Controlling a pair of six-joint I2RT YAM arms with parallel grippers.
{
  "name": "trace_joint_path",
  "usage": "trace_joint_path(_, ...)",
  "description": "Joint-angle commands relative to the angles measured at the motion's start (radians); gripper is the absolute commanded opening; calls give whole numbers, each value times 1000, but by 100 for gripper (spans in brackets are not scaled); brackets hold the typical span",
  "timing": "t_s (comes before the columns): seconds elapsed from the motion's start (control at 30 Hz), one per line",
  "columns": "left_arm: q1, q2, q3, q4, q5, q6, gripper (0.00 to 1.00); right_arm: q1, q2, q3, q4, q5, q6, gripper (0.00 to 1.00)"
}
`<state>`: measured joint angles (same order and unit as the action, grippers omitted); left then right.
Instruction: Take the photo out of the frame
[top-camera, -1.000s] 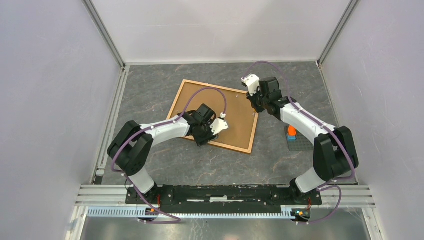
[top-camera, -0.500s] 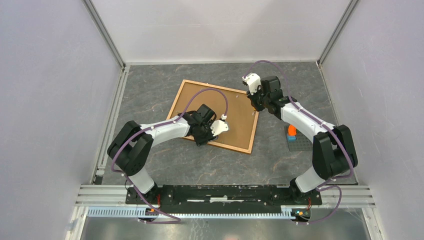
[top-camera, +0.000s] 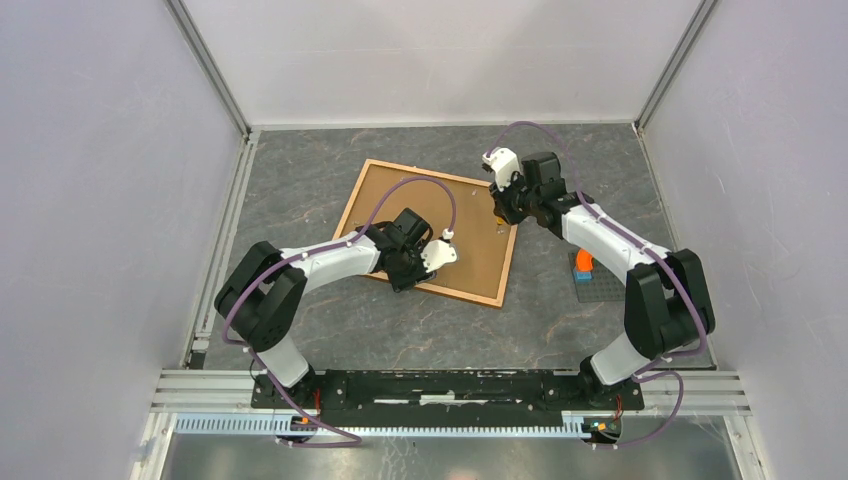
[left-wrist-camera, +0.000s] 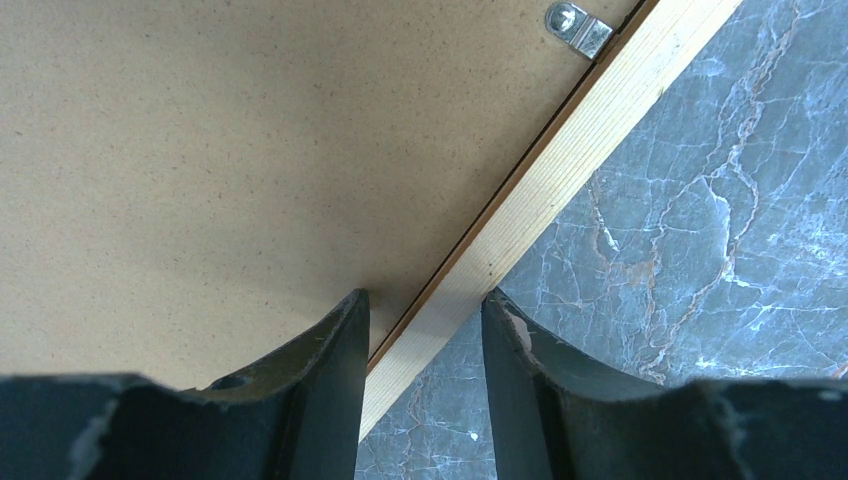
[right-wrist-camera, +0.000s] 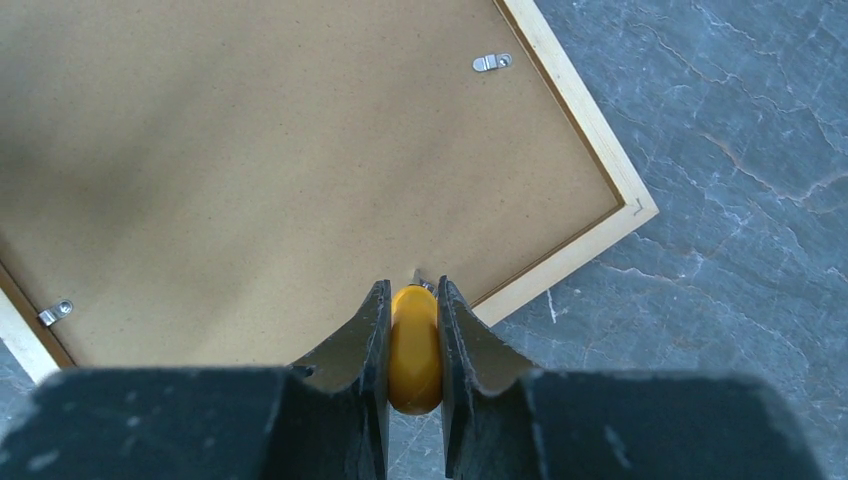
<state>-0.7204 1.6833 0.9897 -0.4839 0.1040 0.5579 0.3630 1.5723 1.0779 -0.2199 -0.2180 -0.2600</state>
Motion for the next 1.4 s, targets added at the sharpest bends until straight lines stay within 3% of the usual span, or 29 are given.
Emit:
trace_joint_path(0.0, 7, 81, -56, -7, 28, 13, 50, 8, 23, 43, -54, -49, 27, 0)
trace_joint_path(0.37, 7, 82, -61, 1, 26, 12, 51, 8, -63, 29, -124, -44, -53, 0)
trace_joint_path(0.7, 7, 92, -55, 1, 26, 19, 51, 8, -37, -12, -58, 43, -68, 0)
trace_joint_path(1.37, 2, 90, -49, -16, 34, 22, 49, 7, 5, 67, -61, -45, -38, 0)
